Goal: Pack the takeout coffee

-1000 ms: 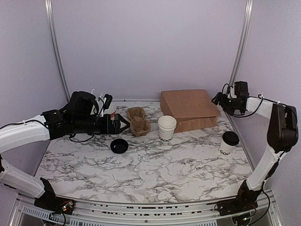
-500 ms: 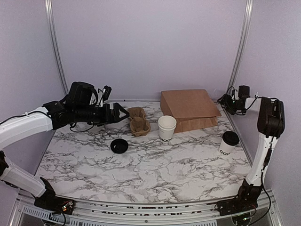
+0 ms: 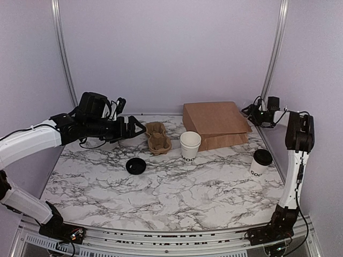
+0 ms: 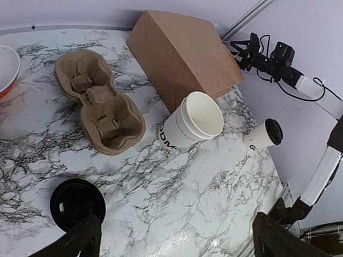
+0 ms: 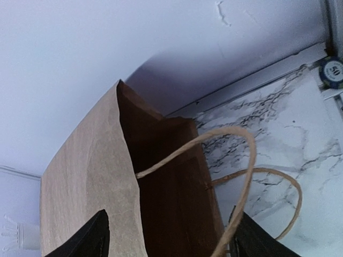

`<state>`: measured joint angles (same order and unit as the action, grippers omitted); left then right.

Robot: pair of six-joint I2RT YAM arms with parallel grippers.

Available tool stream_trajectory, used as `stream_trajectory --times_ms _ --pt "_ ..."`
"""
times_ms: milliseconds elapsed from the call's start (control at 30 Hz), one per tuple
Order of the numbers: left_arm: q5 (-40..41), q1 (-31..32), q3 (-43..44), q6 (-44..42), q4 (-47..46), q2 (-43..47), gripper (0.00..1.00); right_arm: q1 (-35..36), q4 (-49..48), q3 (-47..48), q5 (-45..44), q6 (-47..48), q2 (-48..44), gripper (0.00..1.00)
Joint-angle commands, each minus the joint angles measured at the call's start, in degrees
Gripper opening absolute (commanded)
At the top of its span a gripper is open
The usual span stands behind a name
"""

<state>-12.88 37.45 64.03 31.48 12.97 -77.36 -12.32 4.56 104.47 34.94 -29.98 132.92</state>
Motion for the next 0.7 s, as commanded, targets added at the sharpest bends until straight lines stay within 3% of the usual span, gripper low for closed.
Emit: stream_trajectory --times_ms 0,267,467,667 --pt "-0.21 -0.12 2.14 -0.01 1.18 -0.85 0.99 1.5 1.89 2.27 6.8 3.84 1.79 0.73" --pt "0.28 -0.18 3.06 0.07 1.35 -1.82 0.99 1.86 5.15 1.37 8.5 8.08 1.51 0.69" --pt "0.32 -0.16 4.16 0.15 1.69 -2.48 0.99 1.82 4.85 1.64 12.73 7.57 0.92 0.52" --pt "0.25 -0.17 5.01 0.07 2.01 -2.97 0.99 1.78 0.28 -2.05 13.65 4.47 -2.28 0.28"
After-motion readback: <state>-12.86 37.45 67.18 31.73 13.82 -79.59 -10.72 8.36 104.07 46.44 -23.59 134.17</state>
